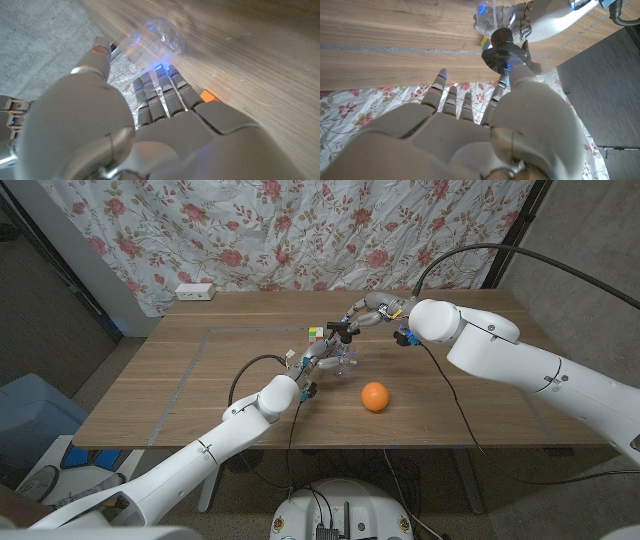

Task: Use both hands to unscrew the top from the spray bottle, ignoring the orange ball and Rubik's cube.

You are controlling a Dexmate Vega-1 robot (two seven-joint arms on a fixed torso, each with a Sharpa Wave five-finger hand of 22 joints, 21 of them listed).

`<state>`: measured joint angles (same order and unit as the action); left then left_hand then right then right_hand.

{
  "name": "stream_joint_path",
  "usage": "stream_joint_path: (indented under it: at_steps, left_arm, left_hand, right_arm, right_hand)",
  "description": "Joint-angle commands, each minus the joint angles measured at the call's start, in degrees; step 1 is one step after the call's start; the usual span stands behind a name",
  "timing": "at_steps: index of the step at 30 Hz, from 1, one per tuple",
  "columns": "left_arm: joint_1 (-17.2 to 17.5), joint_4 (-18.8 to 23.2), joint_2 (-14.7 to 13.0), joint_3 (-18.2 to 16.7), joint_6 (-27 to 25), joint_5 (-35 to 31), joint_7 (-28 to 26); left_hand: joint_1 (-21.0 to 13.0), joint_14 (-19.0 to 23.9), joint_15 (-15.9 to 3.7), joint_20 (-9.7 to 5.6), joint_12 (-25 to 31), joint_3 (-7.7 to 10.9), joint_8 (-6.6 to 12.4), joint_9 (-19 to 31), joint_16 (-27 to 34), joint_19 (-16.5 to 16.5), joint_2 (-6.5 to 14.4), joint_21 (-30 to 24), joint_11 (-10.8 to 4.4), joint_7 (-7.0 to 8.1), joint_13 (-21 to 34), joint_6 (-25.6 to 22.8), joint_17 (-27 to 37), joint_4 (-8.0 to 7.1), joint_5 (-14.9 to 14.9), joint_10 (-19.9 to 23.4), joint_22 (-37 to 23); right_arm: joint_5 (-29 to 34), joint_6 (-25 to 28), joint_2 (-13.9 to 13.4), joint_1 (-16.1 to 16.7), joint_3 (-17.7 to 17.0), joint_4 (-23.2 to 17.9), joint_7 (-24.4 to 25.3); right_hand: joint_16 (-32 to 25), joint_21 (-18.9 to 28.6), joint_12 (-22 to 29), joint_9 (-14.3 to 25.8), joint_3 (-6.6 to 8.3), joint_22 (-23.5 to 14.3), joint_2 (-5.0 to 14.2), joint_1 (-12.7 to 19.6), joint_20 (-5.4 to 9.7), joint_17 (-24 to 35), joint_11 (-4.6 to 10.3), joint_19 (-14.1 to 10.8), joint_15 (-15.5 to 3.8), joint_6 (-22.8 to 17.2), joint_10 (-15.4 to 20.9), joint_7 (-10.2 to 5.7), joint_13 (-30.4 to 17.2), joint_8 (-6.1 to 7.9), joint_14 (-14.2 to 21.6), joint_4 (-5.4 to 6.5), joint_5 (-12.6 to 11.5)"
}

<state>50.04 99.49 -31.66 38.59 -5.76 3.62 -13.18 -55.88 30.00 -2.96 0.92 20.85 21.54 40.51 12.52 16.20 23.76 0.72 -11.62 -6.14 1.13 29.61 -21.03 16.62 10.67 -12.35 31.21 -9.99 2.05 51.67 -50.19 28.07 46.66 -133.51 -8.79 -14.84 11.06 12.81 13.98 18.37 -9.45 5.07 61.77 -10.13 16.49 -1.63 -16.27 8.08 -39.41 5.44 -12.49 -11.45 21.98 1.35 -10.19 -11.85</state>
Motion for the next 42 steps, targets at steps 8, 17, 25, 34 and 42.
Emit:
stream_joint_path:
  at_steps: [8, 17, 25, 34, 42]
  left_arm:
    - [1.0, 1.3, -0.3, -0.2, -0.6, 0.1, -0.5]
    - [0.9, 1.1, -0.3, -0.1, -0.3, 0.2, -0.2]
    - [0.3, 0.2, 0.2, 0.1, 0.1, 0.2, 0.2]
    - [-0.3, -0.5, 0.6, 0.3, 0.3, 0.3, 0.5]
    - [-0.4, -0.4, 0.5, 0.3, 0.2, 0.2, 0.4]
  left_hand:
    - [5.7, 0.3, -3.46, 0.36, -0.1, 1.94, 0.21, 0.1, -0.4, 0.0, 6.3, 0.1, -0.27, -0.83, 0.4, -1.5, 0.2, -1.39, 0.2, 0.9, -0.2]
    - [6.0, 0.4, -3.54, 0.33, 0.0, 1.99, 0.29, 0.1, -0.5, 0.0, 6.3, 0.1, -0.04, -0.85, 0.4, -1.7, 0.2, -1.35, 0.2, 1.1, -0.2]
    - [6.1, 0.4, -3.42, 0.41, -0.1, 2.15, 0.28, 0.1, -0.5, -0.1, 6.5, 0.1, -0.08, -0.88, 0.5, -1.6, 0.2, -1.32, 0.2, 1.1, -0.2]
    - [6.2, 0.5, -3.42, 0.41, -0.2, 2.24, 0.29, 0.0, -0.6, -0.1, 6.6, 0.1, -0.08, -0.9, 0.5, -1.6, 0.2, -1.28, 0.2, 1.1, -0.2]
    - [6.3, 0.6, -3.39, 0.41, -0.2, 2.34, 0.35, 0.0, -0.6, -0.1, 6.6, 0.1, -0.21, -0.88, 0.5, -1.8, 0.2, -1.17, 0.3, 1.3, -0.2]
  right_arm:
    - [-3.5, -3.7, 0.0, 2.5, -2.9, 0.9, 1.0]
    - [-4.9, -5.5, 0.2, 3.1, -3.7, 1.8, 1.2]
    - [-5.3, -6.6, 0.4, 3.7, -4.5, 2.3, 2.1]
    - [-5.6, -8.5, 0.7, 4.6, -5.2, 3.2, 3.2]
    - [-5.5, -10.1, 0.8, 5.1, -5.7, 3.6, 3.7]
  right_hand:
    - [-0.4, -0.3, -0.1, 0.1, 2.42, -0.2, 1.59, 4.8, 1.69, 0.3, 1.47, 0.6, -1.64, -2.7, 1.1, -0.24, 0.0, 1.06, -0.1, -0.52, -2.0]
    - [-0.5, -0.4, -0.1, 0.1, 3.21, -0.2, 1.96, 7.0, 2.12, 0.4, 2.04, 1.1, -2.03, -4.1, 1.7, -0.21, 0.0, 1.53, 0.0, -0.56, -2.8]
    - [-0.8, -0.4, 0.0, 0.0, 4.11, -0.2, 2.52, 9.5, 2.62, 0.6, 2.99, 1.6, -3.05, -6.3, 2.7, -0.17, 0.0, 2.3, 0.2, -0.54, -3.7]
    - [-1.2, -0.4, 0.2, 0.1, 4.61, -0.2, 2.66, 11.5, 2.95, 0.8, 3.91, 1.8, -3.84, -8.9, 3.9, -0.14, 0.0, 3.31, 0.6, -0.54, -4.5]
    - [-1.2, -0.4, 0.2, -0.1, 4.84, -0.2, 2.26, 12.9, 2.99, 0.9, 4.21, 2.0, -3.89, -10.3, 4.1, -0.13, 0.0, 3.79, 0.6, -0.78, -4.9]
